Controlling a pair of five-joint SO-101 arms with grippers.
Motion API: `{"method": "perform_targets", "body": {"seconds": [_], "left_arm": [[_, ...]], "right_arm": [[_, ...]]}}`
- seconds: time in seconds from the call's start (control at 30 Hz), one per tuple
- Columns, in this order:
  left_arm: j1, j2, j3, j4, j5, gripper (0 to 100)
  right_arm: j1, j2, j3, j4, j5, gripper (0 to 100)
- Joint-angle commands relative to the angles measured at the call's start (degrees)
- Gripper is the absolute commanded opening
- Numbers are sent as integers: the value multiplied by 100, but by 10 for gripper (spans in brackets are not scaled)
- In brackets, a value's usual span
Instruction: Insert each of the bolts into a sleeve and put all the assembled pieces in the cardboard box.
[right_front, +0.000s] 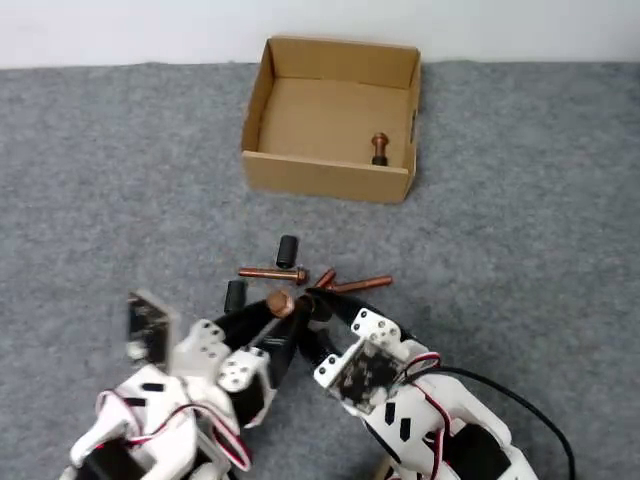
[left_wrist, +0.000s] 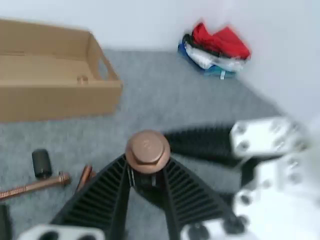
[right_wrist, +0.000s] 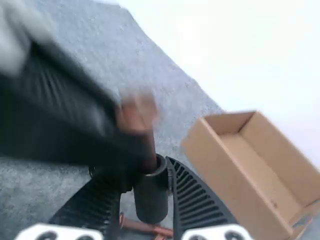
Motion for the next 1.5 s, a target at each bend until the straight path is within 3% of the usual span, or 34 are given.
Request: {"method": "perform_targets", "body": {"seconds": [0.0, 0.23, 0.4, 0.6, 0.7, 0.97, 1.17, 1.27, 1.47], "left_arm": [[79, 79, 75, 123, -193, 42], [70, 79, 127, 290, -264, 199], [53, 79, 31, 387, -264, 206], [-44, 62, -585, 1099, -264, 206], [-615, 70, -954, 1222, -264, 206], [-1908, 44, -1376, 1187, -457, 200], [-2655, 44, -936, 1222, -466, 0], [-2708, 44, -356, 1213, -492, 6], [-3420, 44, 462, 571, -1908, 5]], "right_arm": [[-4, -40, -79, -321, 246, 8], [-400, -40, -53, -277, 316, 8], [-400, -48, 62, -277, 299, 8], [-198, -48, 62, -303, 273, 8], [215, -40, 62, -312, 202, 8], [1754, -22, 62, -268, -967, 8], [2440, 347, 18, -119, -1670, 8], [2466, 989, -158, -145, -2066, 8], [2466, 2905, -1240, -620, -2813, 8]]}}
